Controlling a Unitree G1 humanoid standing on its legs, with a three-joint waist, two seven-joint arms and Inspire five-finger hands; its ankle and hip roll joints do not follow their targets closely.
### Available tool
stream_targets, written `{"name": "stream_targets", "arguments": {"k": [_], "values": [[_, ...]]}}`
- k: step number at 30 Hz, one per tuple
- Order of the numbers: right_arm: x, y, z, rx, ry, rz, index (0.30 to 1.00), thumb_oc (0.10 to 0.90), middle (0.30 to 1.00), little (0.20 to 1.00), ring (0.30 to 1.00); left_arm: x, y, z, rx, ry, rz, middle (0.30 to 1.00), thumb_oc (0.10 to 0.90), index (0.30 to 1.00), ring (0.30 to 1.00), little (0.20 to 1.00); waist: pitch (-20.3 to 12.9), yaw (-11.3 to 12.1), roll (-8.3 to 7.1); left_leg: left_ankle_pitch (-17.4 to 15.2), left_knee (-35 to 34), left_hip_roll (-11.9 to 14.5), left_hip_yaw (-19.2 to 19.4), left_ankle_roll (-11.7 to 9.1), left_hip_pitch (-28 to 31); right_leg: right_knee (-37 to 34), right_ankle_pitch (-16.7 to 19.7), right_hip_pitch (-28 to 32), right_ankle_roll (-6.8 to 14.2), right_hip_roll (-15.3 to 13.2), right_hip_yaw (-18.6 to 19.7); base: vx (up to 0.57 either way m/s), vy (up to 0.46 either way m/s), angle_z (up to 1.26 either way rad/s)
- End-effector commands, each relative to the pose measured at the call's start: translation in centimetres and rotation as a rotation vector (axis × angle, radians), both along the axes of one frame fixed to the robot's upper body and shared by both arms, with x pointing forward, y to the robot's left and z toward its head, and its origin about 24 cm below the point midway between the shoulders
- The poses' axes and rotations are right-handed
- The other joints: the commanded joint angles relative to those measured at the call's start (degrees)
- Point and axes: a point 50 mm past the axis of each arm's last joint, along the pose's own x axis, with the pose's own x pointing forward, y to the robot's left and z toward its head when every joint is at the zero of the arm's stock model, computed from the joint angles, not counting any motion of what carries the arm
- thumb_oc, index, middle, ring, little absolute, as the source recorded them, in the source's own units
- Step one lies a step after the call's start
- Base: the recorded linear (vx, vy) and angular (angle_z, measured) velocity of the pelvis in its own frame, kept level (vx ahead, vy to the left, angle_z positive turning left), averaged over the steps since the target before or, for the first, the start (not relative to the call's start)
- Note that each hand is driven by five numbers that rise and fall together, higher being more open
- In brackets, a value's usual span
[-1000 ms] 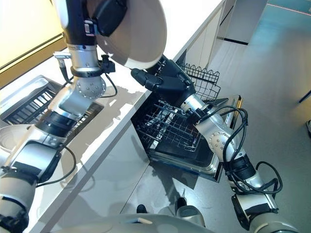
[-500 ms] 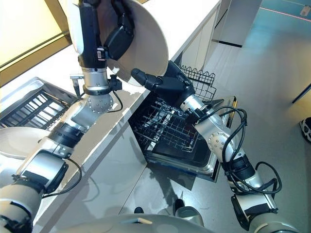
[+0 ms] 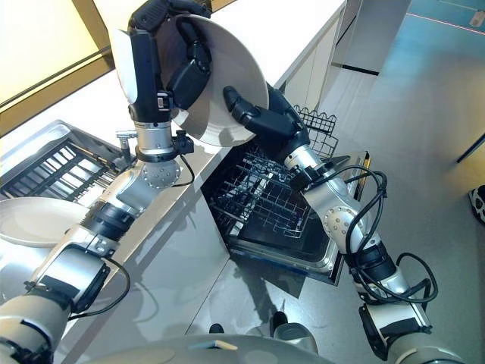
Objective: Pick up plates and place into dishwasher.
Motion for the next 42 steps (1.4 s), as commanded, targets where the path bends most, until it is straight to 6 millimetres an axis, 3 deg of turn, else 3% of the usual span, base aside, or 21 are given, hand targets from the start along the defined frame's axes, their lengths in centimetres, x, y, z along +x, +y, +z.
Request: {"name": "stream_targets", "arguments": {"k": [1, 9, 10, 11, 12, 19, 22, 26, 34, 42], "values": [[-1.6, -0.8, 6.1, 0.261, -0.331, 0.023, 0.300, 0.100, 0.300, 0.200, 0.300, 0.9, 2.2, 1.5, -0.037, -0.040, 0.082, 0.300, 0.100, 0.300, 0.300, 0.200, -5.6, -0.2, -1.40, -4.3, 0.1, -3.5, -1.5, 1.1, 1.9, 0.2, 2.2, 0.0, 3.0, 0.7, -2.1, 0.00, 0.000, 0.00], [-1.6, -1.0, 5.8, 0.244, -0.324, 0.011, 0.300, 0.100, 0.300, 0.200, 0.300, 0.6, 2.5, 2.3, -0.014, -0.052, 0.089, 0.300, 0.100, 0.300, 0.300, 0.200, -5.6, 0.2, -1.06, -4.4, 0.1, -3.7, -2.2, 1.2, 1.9, 0.2, 2.0, 0.3, 2.9, 0.7, -2.5, 0.00, 0.000, 0.00], [-1.6, -1.0, 5.7, 0.241, -0.324, 0.006, 0.300, 0.100, 0.300, 0.200, 0.300, 0.6, 2.6, 2.4, -0.009, -0.049, 0.090, 0.324, 0.127, 0.324, 0.324, 0.227, -5.6, 0.3, -1.02, -4.4, 0.1, -3.7, -2.3, 1.2, 1.9, 0.2, 1.9, 0.3, 2.9, 0.7, -2.6, 0.00, 0.000, 0.00], [-1.5, -1.0, 5.7, 0.238, -0.323, 0.001, 0.300, 0.100, 0.300, 0.200, 0.300, 0.6, 2.6, 2.5, -0.005, -0.040, 0.092, 0.444, 0.267, 0.444, 0.444, 0.367, -5.7, 0.4, -0.97, -4.4, 0.1, -3.8, -2.4, 1.2, 1.9, 0.2, 1.9, 0.3, 2.9, 0.7, -2.6, 0.01, -0.004, 0.03], [-1.5, -1.0, 5.7, 0.235, -0.324, -0.001, 0.300, 0.100, 0.300, 0.200, 0.300, 0.7, 2.7, 2.6, -0.002, -0.024, 0.093, 0.900, 0.800, 0.900, 0.900, 0.900, -5.7, 0.4, -0.93, -4.4, 0.1, -3.8, -2.5, 1.1, 1.8, 0.2, 1.9, 0.4, 2.9, 0.6, -2.7, 0.01, -0.006, 0.05], [-1.1, -1.3, 5.4, 0.132, -0.340, -0.067, 0.300, 0.100, 0.300, 0.200, 0.300, 1.5, 2.9, 2.9, 0.120, 0.199, 0.023, 0.900, 0.800, 0.900, 0.900, 0.900, -5.6, 1.8, -0.53, -4.1, 0.1, -3.9, -3.9, 1.0, 1.4, 0.2, 1.6, 0.7, 2.9, 0.4, -4.0, 0.00, -0.021, 0.07], [-1.1, -2.3, 5.3, 0.086, -0.359, -0.128, 0.300, 0.100, 0.300, 0.200, 0.300, 1.6, 3.5, 3.0, 0.236, 0.382, -0.020, 0.900, 0.800, 0.900, 0.900, 0.900, -5.2, 3.0, -0.04, -3.8, 0.1, -4.0, -5.0, 1.0, 1.1, 0.2, 1.5, 0.8, 3.0, 0.2, -5.1, 0.00, -0.032, 0.09], [-1.2, -3.4, 5.5, 0.083, -0.372, -0.189, 0.300, 0.100, 0.300, 0.200, 0.300, 1.0, 4.5, 4.2, 0.355, 0.472, -0.011, 0.900, 0.800, 0.900, 0.900, 0.900, -4.9, 4.6, 0.50, -3.5, 0.1, -4.2, -6.5, 1.0, 0.6, 0.2, 1.3, 1.0, 3.2, -0.1, -6.4, 0.00, -0.044, 0.17], [-1.3, -4.4, 5.8, 0.067, -0.388, -0.315, 0.300, 0.100, 0.300, 0.200, 0.300, -1.9, 7.8, 7.9, 0.419, 0.332, 0.144, 0.900, 0.800, 0.900, 0.900, 0.900, -4.4, 8.0, 1.65, -2.7, 0.1, -4.6, -9.3, 0.8, -0.8, 0.2, 0.8, 1.1, 3.3, -0.8, -9.4, -0.01, -0.023, 0.28], [-2.1, -7.2, 5.6, -0.041, -0.433, -0.513, 0.300, 0.100, 0.300, 0.200, 0.300, -4.4, 12.4, 6.6, 0.311, 0.358, 0.212, 0.900, 0.800, 0.900, 0.900, 0.900, -4.2, 10.1, 1.57, -2.4, 0.1, -4.7, -10.5, 0.6, -1.5, 0.2, 0.6, 1.1, 3.2, -1.2, -11.0, -0.01, -0.007, 0.16]]}}
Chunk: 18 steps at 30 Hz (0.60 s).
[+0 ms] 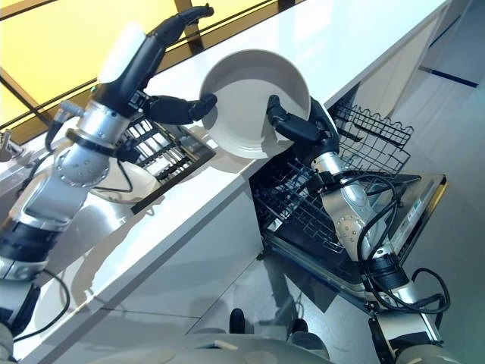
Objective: Pick up plates and place into dishwasher.
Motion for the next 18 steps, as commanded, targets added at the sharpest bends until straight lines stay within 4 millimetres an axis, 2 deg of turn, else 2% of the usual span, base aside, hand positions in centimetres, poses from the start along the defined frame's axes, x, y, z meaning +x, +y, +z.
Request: {"name": "stream_targets", "arguments": {"k": [1, 3, 5, 8, 14, 17, 18], "values": [[-2.1, -3.9, 7.1, 0.122, -0.402, -0.173, 0.300, 0.100, 0.300, 0.200, 0.300, -1.4, 6.4, 3.9, -0.103, -0.167, 0.221, 0.900, 0.800, 0.900, 0.900, 0.900, -4.2, 0.7, -2.84, -4.5, 0.1, -3.3, -0.4, -0.2, 2.8, 0.3, 1.3, 0.6, 2.5, 0.3, -1.8, -0.01, 0.009, 0.06], [-2.2, -4.7, 7.2, 0.098, -0.411, -0.214, 0.300, 0.100, 0.300, 0.200, 0.300, -1.7, 7.6, 3.4, -0.171, -0.126, 0.223, 0.900, 0.800, 0.900, 0.900, 0.900, -4.2, 0.8, -2.86, -4.4, 0.1, -3.3, -0.5, -0.2, 2.7, 0.3, 1.3, 0.6, 2.4, 0.3, -1.8, -0.01, 0.009, 0.12], [-2.3, -5.4, 7.2, 0.082, -0.415, -0.248, 0.300, 0.100, 0.300, 0.200, 0.300, -1.7, 8.4, 2.8, -0.309, -0.009, 0.156, 0.900, 0.800, 0.900, 0.900, 0.900, -4.1, 0.8, -2.86, -4.3, 0.1, -3.3, -0.6, -0.3, 2.7, 0.3, 1.3, 0.6, 2.5, 0.2, -1.9, -0.02, 0.011, 0.15], [-2.3, -6.0, 7.3, 0.066, -0.423, -0.288, 0.300, 0.100, 0.300, 0.200, 0.300, -1.7, 8.7, 2.3, -0.478, 0.080, 0.028, 0.900, 0.800, 0.900, 0.900, 0.900, -4.0, 1.0, -2.79, -4.3, 0.1, -3.3, -0.7, -0.2, 2.7, 0.3, 1.3, 0.7, 2.5, 0.1, -2.1, -0.02, 0.011, 0.08], [-2.3, -7.0, 7.4, 0.021, -0.453, -0.388, 0.300, 0.100, 0.300, 0.200, 0.300, -2.1, 8.9, 2.9, -0.668, 0.065, -0.119, 0.900, 0.800, 0.900, 0.900, 0.900, -4.1, 0.8, -2.62, -4.3, 0.1, -3.3, -0.5, -0.3, 2.8, 0.3, 1.3, 0.7, 2.5, 0.0, -2.1, 0.00, 0.000, 0.00], [-2.2, -7.5, 7.5, -0.012, -0.468, -0.432, 0.300, 0.100, 0.300, 0.200, 0.300, -2.0, 9.2, 2.7, -0.893, 0.130, -0.325, 0.900, 0.800, 0.900, 0.900, 0.900, -4.2, 0.5, -2.65, -4.5, 0.1, -3.3, -0.3, -0.2, 3.0, 0.3, 1.1, 0.7, 2.5, 0.0, -1.8, 0.00, 0.009, -0.02], [-2.2, -7.6, 7.5, -0.024, -0.472, -0.448, 0.300, 0.100, 0.300, 0.200, 0.300, -1.8, 9.0, 2.3, -1.024, 0.174, -0.452, 0.900, 0.800, 0.900, 0.900, 0.900, -4.3, 0.4, -2.69, -4.6, 0.1, -3.3, -0.3, -0.2, 3.1, 0.3, 1.1, 0.8, 2.5, 0.0, -1.7, 0.00, 0.000, 0.00]]}}
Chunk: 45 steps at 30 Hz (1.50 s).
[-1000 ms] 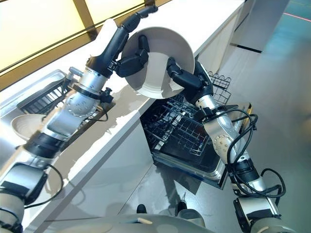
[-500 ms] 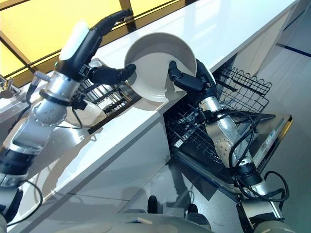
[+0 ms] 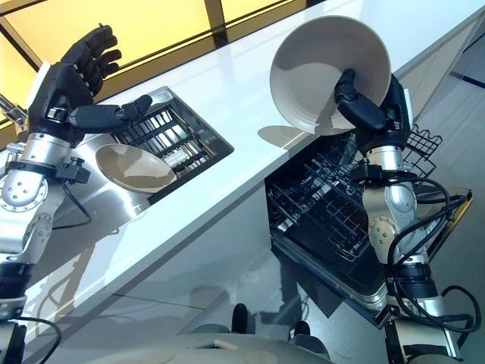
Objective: Pick up plates and place into dishwasher.
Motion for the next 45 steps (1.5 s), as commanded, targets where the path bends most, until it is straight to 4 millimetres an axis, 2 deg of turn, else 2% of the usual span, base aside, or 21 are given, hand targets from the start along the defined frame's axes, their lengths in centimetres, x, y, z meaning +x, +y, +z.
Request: {"name": "stream_targets", "arguments": {"k": [1, 3, 5, 8, 12, 13, 14, 18, 22, 27, 32, 35, 39, 45], "values": [[-1.2, 0.8, 5.4, -0.093, -0.311, -0.011, 0.300, 0.100, 0.300, 0.200, 0.300, -0.7, 0.5, 4.3, -0.409, -0.232, -0.249, 0.900, 0.800, 0.900, 0.900, 0.900, -4.4, -0.8, -2.61, -5.1, 0.1, -2.6, 1.1, -0.5, 3.3, 0.3, 1.7, 0.3, 2.1, 0.3, -1.4, 0.00, 0.000, 0.00], [-0.8, 1.2, 5.4, -0.111, -0.308, -0.030, 0.300, 0.100, 0.300, 0.200, 0.300, -0.2, -0.5, 3.7, -0.537, -0.247, -0.326, 0.900, 0.800, 0.900, 0.900, 0.900, -4.5, -1.4, -2.72, -5.2, 0.1, -2.6, 1.2, -0.5, 3.5, 0.3, 1.8, 0.2, 2.1, 0.4, -1.1, 0.00, 0.000, 0.00], [-0.7, 1.2, 5.7, -0.149, -0.312, -0.089, 0.300, 0.100, 0.300, 0.200, 0.300, -0.3, -0.4, 4.1, -0.525, -0.314, -0.230, 0.900, 0.800, 0.900, 0.900, 0.900, -4.5, -1.7, -2.76, -5.2, 0.1, -2.6, 1.3, -0.5, 3.6, 0.3, 1.7, 0.3, 2.1, 0.4, -0.8, 0.01, 0.004, -0.02], [-1.1, 0.0, 5.8, -0.280, -0.298, -0.231, 0.300, 0.100, 0.300, 0.200, 0.300, -0.9, 2.0, 4.7, -0.382, -0.385, 0.065, 0.900, 0.800, 0.900, 0.900, 0.900, -4.7, -2.0, -2.86, -5.4, 0.1, -2.6, 1.6, -0.5, 3.7, 0.3, 1.6, 0.2, 2.1, 0.5, -0.5, 0.00, 0.000, 0.00], [-2.1, -2.9, 5.4, -0.527, -0.264, -0.478, 0.300, 0.100, 0.300, 0.200, 0.300, -2.8, 5.5, 5.4, -0.087, -0.467, 0.450, 0.900, 0.800, 0.900, 0.900, 0.900, -4.6, -2.3, -2.88, -5.6, 0.1, -2.6, 1.9, -0.5, 3.9, 0.3, 1.3, 0.3, 2.2, 0.6, -0.1, 0.01, 0.006, -0.01], [-2.2, -3.2, 5.3, -0.561, -0.257, -0.502, 0.300, 0.100, 0.300, 0.200, 0.300, -2.9, 5.8, 5.5, -0.048, -0.476, 0.482, 0.900, 0.800, 0.900, 0.900, 0.900, -4.6, -2.4, -2.87, -5.6, 0.1, -2.6, 1.9, -0.5, 3.9, 0.3, 1.3, 0.3, 2.2, 0.6, -0.1, 0.00, 0.000, 0.00], [-2.7, -4.4, 5.2, -0.656, -0.236, -0.586, 0.300, 0.100, 0.300, 0.200, 0.300, -3.7, 6.8, 5.9, 0.040, -0.495, 0.580, 0.900, 0.800, 0.900, 0.900, 0.900, -4.4, -2.5, -2.89, -5.7, 0.1, -2.6, 2.1, -0.5, 3.9, 0.3, 1.3, 0.3, 2.3, 0.6, -0.1, 0.00, 0.000, 0.00], [-4.2, -7.8, 4.9, -0.892, -0.173, -0.812, 0.300, 0.100, 0.300, 0.200, 0.300, -5.5, 8.7, 6.3, 0.285, -0.519, 0.831, 0.900, 0.800, 0.900, 0.900, 0.900, -4.1, -2.6, -3.22, -5.8, 0.1, -2.6, 2.3, -0.5, 3.9, 0.3, 1.3, 0.3, 2.5, 0.7, 0.1, 0.00, 0.000, 0.00], [-4.9, -9.6, 4.5, -0.965, -0.111, -0.899, 0.300, 0.100, 0.300, 0.200, 0.300, -6.7, 9.6, 7.0, 0.346, -0.563, 0.947, 0.900, 0.800, 0.900, 0.900, 0.900, -3.8, -2.8, -3.47, -5.8, 0.1, -2.5, 2.5, -0.6, 4.0, 0.3, 1.4, 0.4, 2.7, 0.6, -0.1, 0.00, 0.000, 0.00], [-4.7, -10.4, 3.2, -1.003, -0.021, -0.890, 0.300, 0.100, 0.300, 0.200, 0.300, -6.5, 10.3, 7.3, 0.421, -0.512, 0.998, 0.900, 0.800, 0.900, 0.900, 0.900, -3.6, -2.9, -3.41, -5.8, 0.1, -2.5, 2.5, -0.7, 4.1, 0.3, 1.5, 0.4, 2.9, 0.5, -0.2, 0.00, 0.000, 0.00], [-4.1, -10.4, 1.4, -1.005, 0.110, -0.758, 0.300, 0.100, 0.300, 0.200, 0.300, -5.5, 11.2, 6.2, 0.513, -0.279, 0.934, 0.900, 0.800, 0.900, 0.900, 0.900, -3.0, -2.6, -3.11, -5.8, 0.1, -2.5, 2.1, -0.6, 4.1, 0.3, 1.5, 0.4, 3.1, 0.3, -0.5, 0.00, -0.004, 0.01], [-3.7, -9.8, 0.2, -1.010, 0.174, -0.671, 0.300, 0.100, 0.300, 0.200, 0.300, -5.3, 11.3, 5.6, 0.604, -0.200, 0.904, 0.900, 0.800, 0.900, 0.900, 0.900, -2.5, -2.1, -2.94, -5.7, 0.1, -2.5, 1.9, -0.6, 4.0, 0.3, 1.5, 0.4, 3.2, 0.2, -0.9, 0.00, -0.005, 0.01], [-2.7, -8.6, -1.9, -0.985, 0.268, -0.517, 0.300, 0.100, 0.300, 0.200, 0.300, -5.0, 11.3, 5.2, 0.815, -0.115, 0.875, 0.900, 0.800, 0.900, 0.900, 0.900, -2.0, -1.3, -2.65, -6.2, 0.1, -2.4, 1.6, -0.7, 4.2, 0.3, 1.0, 0.9, 3.4, 0.1, -1.5, 0.02, -0.012, 0.02], [-0.8, -6.6, -4.3, -0.956, 0.354, -0.376, 0.300, 0.100, 0.300, 0.200, 0.300, -4.1, 11.3, 4.7, 0.979, -0.020, 0.851, 0.900, 0.800, 0.900, 0.900, 0.900, -1.4, 0.4, -2.28, -5.8, 0.1, -2.6, 0.8, -0.6, 3.9, 0.3, 1.2, 0.9, 3.4, -0.3, -2.5, -0.01, -0.005, 0.07]]}}
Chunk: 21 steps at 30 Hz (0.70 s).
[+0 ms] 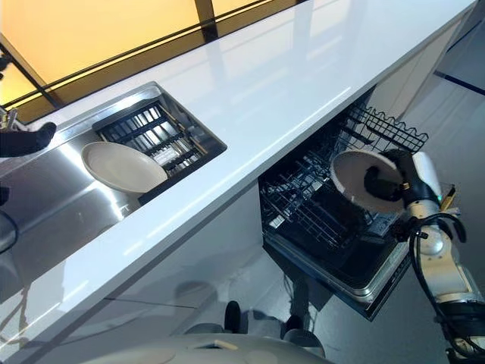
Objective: Pick up plates and place into dishwasher.
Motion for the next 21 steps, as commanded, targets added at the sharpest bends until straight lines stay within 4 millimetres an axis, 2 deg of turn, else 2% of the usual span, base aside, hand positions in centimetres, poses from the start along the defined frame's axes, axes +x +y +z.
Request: {"name": "stream_targets", "arguments": {"k": [1, 9, 12, 21], "values": [[3.6, 1.8, 5.8, -0.033, -0.217, 0.103, 0.300, 0.100, 0.300, 0.200, 0.300, 0.1, 0.4, 5.0, 0.179, -0.097, 0.034, 0.900, 0.800, 0.900, 0.900, 0.900, -3.1, 1.4, -0.33, -5.2, 0.3, -2.5, 1.1, -0.3, 3.4, 0.3, 1.5, 0.1, 3.0, 0.1, -1.8, -0.01, -0.004, 0.08], [5.8, 5.0, 2.5, 0.006, -0.099, 0.135, 0.300, 0.100, 0.300, 0.200, 0.300, 1.2, -0.9, 4.7, 0.147, -0.118, -0.017, 0.900, 0.800, 0.900, 0.900, 0.900, -2.8, 3.8, -0.18, -4.8, 0.3, -2.7, -0.1, -0.2, 2.7, 0.3, 1.5, 0.2, 2.7, -0.4, -3.4, -0.01, 0.001, 0.08], [6.7, 5.9, 1.7, -0.032, -0.058, 0.128, 0.300, 0.100, 0.300, 0.200, 0.300, 1.6, -1.4, 4.8, 0.152, -0.133, -0.033, 0.900, 0.800, 0.900, 0.900, 0.900, -2.6, 4.8, -0.11, -4.7, 0.3, -2.8, -0.7, -0.2, 2.5, 0.3, 1.5, 0.3, 2.5, -0.6, -4.0, -0.01, -0.002, 0.17], [9.9, 7.7, 1.1, -0.057, 0.018, 0.064, 0.300, 0.100, 0.300, 0.200, 0.300, 2.8, -3.7, 4.7, 0.156, -0.172, -0.134, 0.900, 0.800, 0.900, 0.900, 0.900, -2.6, 8.4, -0.16, -4.2, 0.3, -3.0, -2.6, -0.5, 1.8, 0.3, 1.2, 0.7, 1.9, -0.8, -6.0, -0.01, 0.005, 0.10]]}}
